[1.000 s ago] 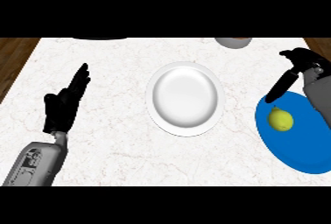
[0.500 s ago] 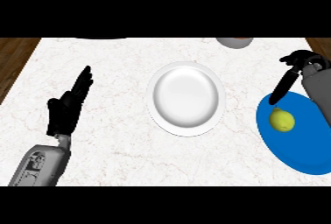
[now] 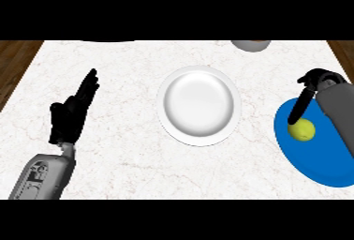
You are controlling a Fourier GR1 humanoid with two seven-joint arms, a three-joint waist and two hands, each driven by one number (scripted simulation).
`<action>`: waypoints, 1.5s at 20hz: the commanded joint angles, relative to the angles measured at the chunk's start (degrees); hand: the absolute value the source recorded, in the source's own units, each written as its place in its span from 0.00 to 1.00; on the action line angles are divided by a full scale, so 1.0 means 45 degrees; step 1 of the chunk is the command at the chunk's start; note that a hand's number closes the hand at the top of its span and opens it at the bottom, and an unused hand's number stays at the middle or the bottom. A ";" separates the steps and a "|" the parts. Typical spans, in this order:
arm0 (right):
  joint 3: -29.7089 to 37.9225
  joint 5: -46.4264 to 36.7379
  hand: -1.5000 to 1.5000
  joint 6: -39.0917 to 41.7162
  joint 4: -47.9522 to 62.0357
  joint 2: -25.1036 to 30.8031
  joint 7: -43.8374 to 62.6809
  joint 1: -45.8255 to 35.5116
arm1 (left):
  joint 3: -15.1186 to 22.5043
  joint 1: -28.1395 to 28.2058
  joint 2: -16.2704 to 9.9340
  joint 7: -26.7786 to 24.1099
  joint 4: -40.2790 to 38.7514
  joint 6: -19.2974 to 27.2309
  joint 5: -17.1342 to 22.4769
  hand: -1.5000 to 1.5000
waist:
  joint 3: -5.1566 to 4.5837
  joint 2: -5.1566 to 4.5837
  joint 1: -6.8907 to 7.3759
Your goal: Pick the pear from the plate and place it in the plate
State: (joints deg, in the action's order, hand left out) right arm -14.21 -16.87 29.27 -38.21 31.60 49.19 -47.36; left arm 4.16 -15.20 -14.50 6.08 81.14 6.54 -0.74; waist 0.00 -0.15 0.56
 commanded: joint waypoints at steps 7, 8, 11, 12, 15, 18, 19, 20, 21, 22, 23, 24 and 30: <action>0.0357 -0.1098 0.00 -0.0022 0.1157 -0.0259 -0.1195 0.1301 | -0.0204 0.0281 0.0032 0.0351 0.0574 -0.0522 -0.0215 0.50 | 0.0005 0.0020 -0.0029; 0.0231 -0.1129 0.00 0.0485 0.0010 -0.0522 -0.0149 0.1334 | -0.0747 -0.0354 0.0048 -0.0093 -0.0798 -0.0598 -0.0092 0.50 | -0.0004 0.0038 -0.0151; 0.0549 -0.1293 0.00 0.0787 0.0308 -0.0291 -0.0736 0.1607 | -0.0824 0.0210 0.0054 -0.0797 -0.0613 -0.0859 -0.0134 0.50 | -0.0004 0.0034 -0.0137; 0.0704 -0.1694 0.00 -0.0138 0.1303 -0.0980 -0.0687 0.1071 | -0.0398 0.0139 0.0285 0.0750 0.0927 -0.0382 -0.0507 0.50 | 0.0005 0.0018 -0.0013; 0.0899 -0.1933 0.00 -0.0231 0.1501 -0.1264 -0.0571 0.1129 | -0.0655 0.0238 0.0430 -0.0700 -0.0398 -0.0795 -0.0447 0.50 | 0.0000 0.0011 -0.0054; 0.0859 -0.2517 1.00 -0.0610 0.1538 -0.0840 -0.2137 0.1463 | -0.0545 0.0665 0.0476 0.0547 0.1088 -0.0512 -0.0653 0.50 | 0.0007 0.0011 0.0007; 0.0735 -0.2669 1.00 -0.0463 0.0965 -0.0979 -0.1734 0.1477 | -0.0875 0.0007 0.0474 -0.0092 -0.0240 -0.0754 -0.0526 0.50 | 0.0001 0.0013 -0.0075; 0.0613 -0.3117 1.00 -0.0964 0.2002 -0.0225 -0.3317 0.1725 | -0.0430 -0.0085 0.0798 0.0453 0.0436 -0.0312 -0.0853 0.50 | 0.0012 -0.0022 0.0010; 0.0763 -0.3162 1.00 -0.0490 0.2015 -0.0417 -0.2700 0.0621 | -0.0689 -0.0174 0.0664 -0.0296 -0.0426 -0.0560 -0.0828 0.50 | 0.0005 -0.0024 0.0012; 0.0602 -0.3248 1.00 -0.1030 0.1156 -0.0385 -0.3082 0.2194 | -0.0917 -0.0492 0.0559 -0.0111 -0.0686 -0.0813 -0.0596 0.50 | 0.0001 0.0012 -0.0124; 0.0932 -0.3292 1.00 -0.0705 0.1615 -0.0883 -0.2439 0.1106 | -0.0653 0.0665 0.0699 -0.0067 0.0555 -0.0812 -0.0673 0.50 | 0.0003 0.0015 0.0000; 0.1006 -0.3472 1.00 -0.0963 0.1551 -0.0576 -0.2810 0.1495 | -0.1091 0.0158 0.0461 -0.0614 -0.0376 -0.0906 -0.0703 0.50 | 0.0002 0.0010 -0.0049; 0.1203 -0.4412 1.00 -0.2494 0.2460 -0.0840 -0.3876 0.1414 | -0.1002 -0.0185 0.0898 -0.0285 -0.0441 -0.0857 -0.0823 0.50 | 0.0006 -0.0004 -0.0005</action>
State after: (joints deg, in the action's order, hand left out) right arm -9.44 -34.41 22.04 -28.98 29.01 33.49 -41.22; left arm -0.16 -15.68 -11.16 4.50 79.06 2.81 -4.18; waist -0.21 0.03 0.53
